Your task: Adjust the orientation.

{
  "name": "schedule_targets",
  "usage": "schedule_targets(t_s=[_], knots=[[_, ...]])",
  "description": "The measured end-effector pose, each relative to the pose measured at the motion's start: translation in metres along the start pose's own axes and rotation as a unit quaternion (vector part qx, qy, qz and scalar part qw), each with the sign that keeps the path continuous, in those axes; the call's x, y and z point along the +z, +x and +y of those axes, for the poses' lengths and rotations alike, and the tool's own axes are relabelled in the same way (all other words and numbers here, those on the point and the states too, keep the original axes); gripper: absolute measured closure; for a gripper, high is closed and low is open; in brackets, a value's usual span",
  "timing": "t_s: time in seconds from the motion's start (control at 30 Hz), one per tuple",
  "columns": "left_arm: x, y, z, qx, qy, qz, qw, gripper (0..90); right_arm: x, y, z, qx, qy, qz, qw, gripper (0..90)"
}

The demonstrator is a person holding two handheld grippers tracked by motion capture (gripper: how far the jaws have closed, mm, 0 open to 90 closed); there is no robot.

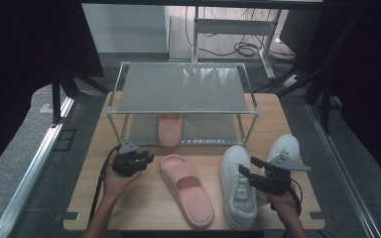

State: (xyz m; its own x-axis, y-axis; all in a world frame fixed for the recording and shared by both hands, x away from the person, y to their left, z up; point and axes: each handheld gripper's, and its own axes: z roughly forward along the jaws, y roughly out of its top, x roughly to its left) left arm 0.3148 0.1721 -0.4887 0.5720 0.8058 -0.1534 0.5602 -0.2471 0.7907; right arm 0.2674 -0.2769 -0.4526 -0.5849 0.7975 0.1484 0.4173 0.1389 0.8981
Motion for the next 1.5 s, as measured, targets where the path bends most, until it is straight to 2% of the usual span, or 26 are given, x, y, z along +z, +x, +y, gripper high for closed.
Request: schedule_targets(t_s=[0.03,0.07,0.13,0.3,0.4,0.5,0.57,0.6,0.77,0.83,0.87,0.9,0.93,0.97,1.0,1.1,1.13,1.17,1.23,1.5], knots=[[-0.002,-0.002,0.000,-0.001,-0.001,-0.008,1.0000,64.6,-0.001,0.000,0.000,0.000,0.000,0.000,1.0000,39.9],[-0.004,-0.005,0.000,-0.001,-0.001,-0.016,0.9999,60.5,-0.002,0.000,0.000,0.001,-0.001,-0.001,1.0000,39.9],[-0.005,-0.011,-0.003,0.001,0.009,-0.030,0.9995,58.7,-0.003,-0.001,0.000,0.001,-0.003,-0.002,1.0000,40.0],[-0.009,-0.015,-0.007,-0.005,0.009,-0.043,0.9990,55.1,-0.002,-0.002,0.000,0.002,-0.004,0.000,1.0000,39.9],[-0.015,-0.018,-0.008,-0.005,0.008,-0.059,0.9982,54.8,-0.001,-0.001,0.000,0.001,-0.002,0.003,1.0000,39.9],[-0.019,-0.023,-0.010,0.009,0.003,-0.065,0.9979,59.1,0.001,0.000,0.001,0.000,-0.001,0.004,1.0000,39.9],[-0.020,-0.028,-0.010,0.019,0.003,-0.067,0.9976,64.5,0.001,0.000,0.001,0.000,-0.001,0.004,1.0000,39.9],[-0.020,-0.032,-0.010,0.028,0.007,-0.064,0.9975,70.7,0.002,0.000,0.001,-0.002,-0.002,0.004,1.0000,39.9],[-0.020,-0.042,-0.008,0.037,0.008,-0.077,0.9963,82.9,0.002,0.002,0.001,-0.004,0.000,0.006,1.0000,39.8],[-0.019,-0.048,-0.007,0.040,0.010,-0.092,0.9949,84.6,0.002,0.002,0.001,-0.003,0.001,0.005,1.0000,39.9],[-0.017,-0.055,-0.007,0.049,0.014,-0.099,0.9938,87.0,0.001,0.002,0.000,-0.002,0.001,0.004,1.0000,39.9],[-0.017,-0.055,-0.007,0.049,0.014,-0.099,0.9938,88.2,0.001,0.002,0.000,-0.002,0.001,0.004,1.0000,39.9],[-0.016,-0.063,-0.006,0.058,0.017,-0.107,0.9924,89.1,0.000,0.002,0.001,-0.002,-0.001,0.003,1.0000,39.8],[-0.016,-0.063,-0.006,0.058,0.017,-0.107,0.9924,89.8,0.000,0.002,0.001,-0.002,-0.001,0.003,1.0000,39.8],[-0.015,-0.069,-0.006,0.067,0.022,-0.106,0.9918,90.0,-0.001,0.003,0.001,-0.004,-0.003,0.002,1.0000,39.9],[-0.015,-0.074,-0.005,0.068,0.021,-0.114,0.9910,90.0,-0.001,0.003,0.002,-0.004,-0.004,0.002,1.0000,39.9],[-0.014,-0.078,-0.006,0.069,0.020,-0.123,0.9898,90.0,-0.001,0.003,0.002,-0.005,-0.003,0.002,1.0000,39.9],[-0.014,-0.078,-0.006,0.069,0.020,-0.123,0.9898,90.0,-0.001,0.003,0.002,-0.005,-0.003,0.002,1.0000,39.9],[-0.012,-0.084,-0.006,0.074,0.024,-0.132,0.9882,90.0,0.000,0.002,0.001,-0.003,-0.001,0.002,1.0000,39.9],[0.007,-0.106,-0.013,0.092,0.043,-0.151,0.9833,90.0,0.003,0.005,0.000,-0.008,0.004,0.005,1.0000,39.9]])
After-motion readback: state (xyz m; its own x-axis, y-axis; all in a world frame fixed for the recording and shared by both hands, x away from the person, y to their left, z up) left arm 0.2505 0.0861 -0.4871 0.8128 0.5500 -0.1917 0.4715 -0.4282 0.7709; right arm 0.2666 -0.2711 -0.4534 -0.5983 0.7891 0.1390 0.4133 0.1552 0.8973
